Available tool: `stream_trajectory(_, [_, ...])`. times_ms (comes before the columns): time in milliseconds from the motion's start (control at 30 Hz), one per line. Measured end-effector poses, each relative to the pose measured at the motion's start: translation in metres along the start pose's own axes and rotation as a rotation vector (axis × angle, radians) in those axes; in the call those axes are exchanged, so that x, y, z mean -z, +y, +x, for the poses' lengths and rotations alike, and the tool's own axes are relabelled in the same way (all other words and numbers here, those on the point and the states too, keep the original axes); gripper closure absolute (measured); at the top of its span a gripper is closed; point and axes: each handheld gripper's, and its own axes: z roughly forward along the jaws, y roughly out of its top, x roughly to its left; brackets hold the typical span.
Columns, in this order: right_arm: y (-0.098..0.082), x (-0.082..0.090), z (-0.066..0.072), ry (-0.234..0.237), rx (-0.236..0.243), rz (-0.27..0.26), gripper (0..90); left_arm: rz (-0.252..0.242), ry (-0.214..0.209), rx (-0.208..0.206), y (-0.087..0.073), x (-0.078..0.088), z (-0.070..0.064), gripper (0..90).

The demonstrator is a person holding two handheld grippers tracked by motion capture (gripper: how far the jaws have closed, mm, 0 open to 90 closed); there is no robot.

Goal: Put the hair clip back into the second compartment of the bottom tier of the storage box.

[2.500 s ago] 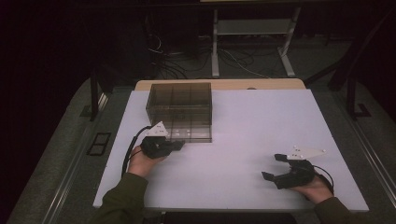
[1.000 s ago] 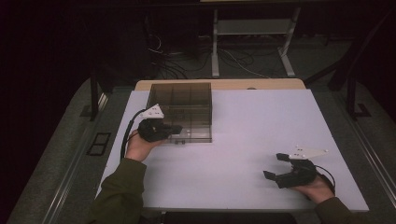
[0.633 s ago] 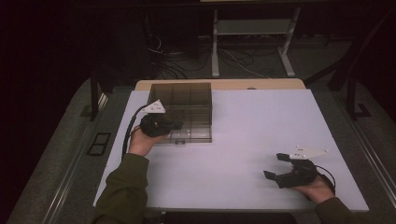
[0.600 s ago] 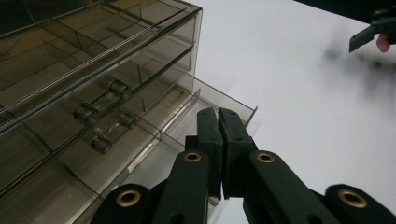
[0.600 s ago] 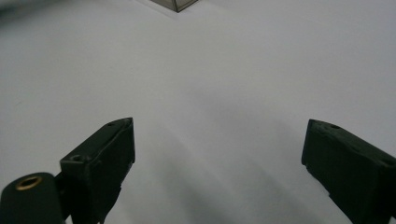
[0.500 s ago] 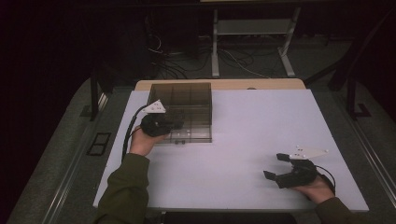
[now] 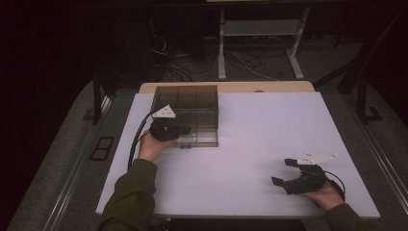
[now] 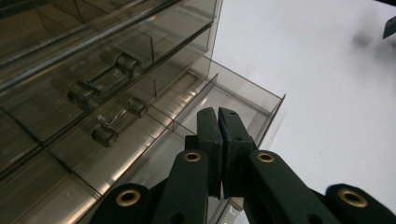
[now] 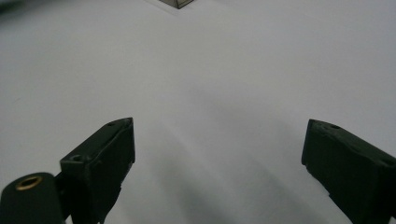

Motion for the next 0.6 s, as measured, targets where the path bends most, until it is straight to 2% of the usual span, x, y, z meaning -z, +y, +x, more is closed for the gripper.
stream_trajectory(300, [0.0001,-0.0001,-0.0002,0.0,0.0,-0.001,8.9,0.013,0.041,0.025,-0.0041,-0.005,0.0028,87.4])
stream_trajectory(600, [0.0,-0.0002,-0.0002,-0.001,0.001,0.0,8.9,0.007,0.058,0.043,-0.0069,-0.0101,0.0037,87.3])
